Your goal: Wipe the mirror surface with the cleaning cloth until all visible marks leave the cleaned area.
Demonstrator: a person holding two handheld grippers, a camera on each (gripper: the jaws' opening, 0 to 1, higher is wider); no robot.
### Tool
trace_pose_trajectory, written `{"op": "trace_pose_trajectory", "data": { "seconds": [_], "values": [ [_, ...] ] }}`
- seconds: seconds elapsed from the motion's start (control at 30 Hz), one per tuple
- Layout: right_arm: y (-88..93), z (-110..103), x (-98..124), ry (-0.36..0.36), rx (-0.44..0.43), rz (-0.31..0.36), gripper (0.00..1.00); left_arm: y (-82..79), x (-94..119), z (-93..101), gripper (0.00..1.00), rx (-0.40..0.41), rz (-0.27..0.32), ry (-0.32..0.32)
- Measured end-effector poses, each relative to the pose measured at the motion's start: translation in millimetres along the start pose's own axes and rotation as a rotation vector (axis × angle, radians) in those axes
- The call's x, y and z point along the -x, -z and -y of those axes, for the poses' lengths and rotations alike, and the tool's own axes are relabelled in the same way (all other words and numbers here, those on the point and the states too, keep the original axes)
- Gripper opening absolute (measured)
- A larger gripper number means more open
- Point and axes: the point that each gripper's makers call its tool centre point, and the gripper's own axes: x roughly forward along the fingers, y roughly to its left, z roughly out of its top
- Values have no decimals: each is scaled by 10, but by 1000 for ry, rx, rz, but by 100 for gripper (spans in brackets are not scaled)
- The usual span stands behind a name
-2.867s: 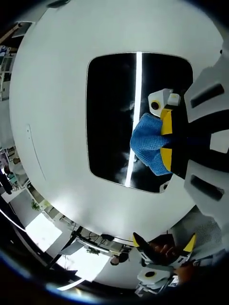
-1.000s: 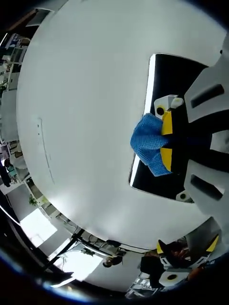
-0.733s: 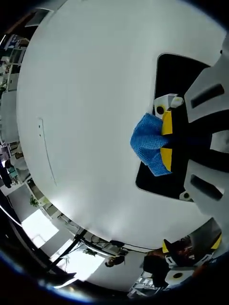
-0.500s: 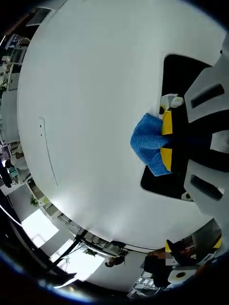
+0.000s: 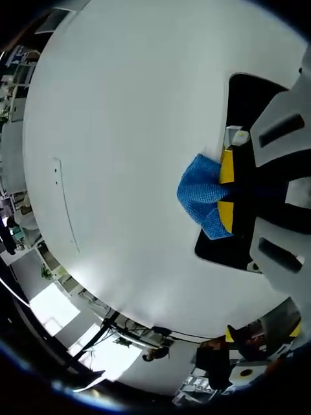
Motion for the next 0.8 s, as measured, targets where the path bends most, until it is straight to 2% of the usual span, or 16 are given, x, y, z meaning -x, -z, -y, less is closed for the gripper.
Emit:
{"op": "trace_pose_trajectory", "data": {
  "seconds": [0.3, 0.8],
  "values": [
    [17, 29, 38, 1, 4, 4, 1, 3, 0, -8, 99, 2, 0, -4],
    [46, 259, 131, 32, 1, 7, 1, -11, 3, -4, 99, 1, 3, -5]
  ]
}}
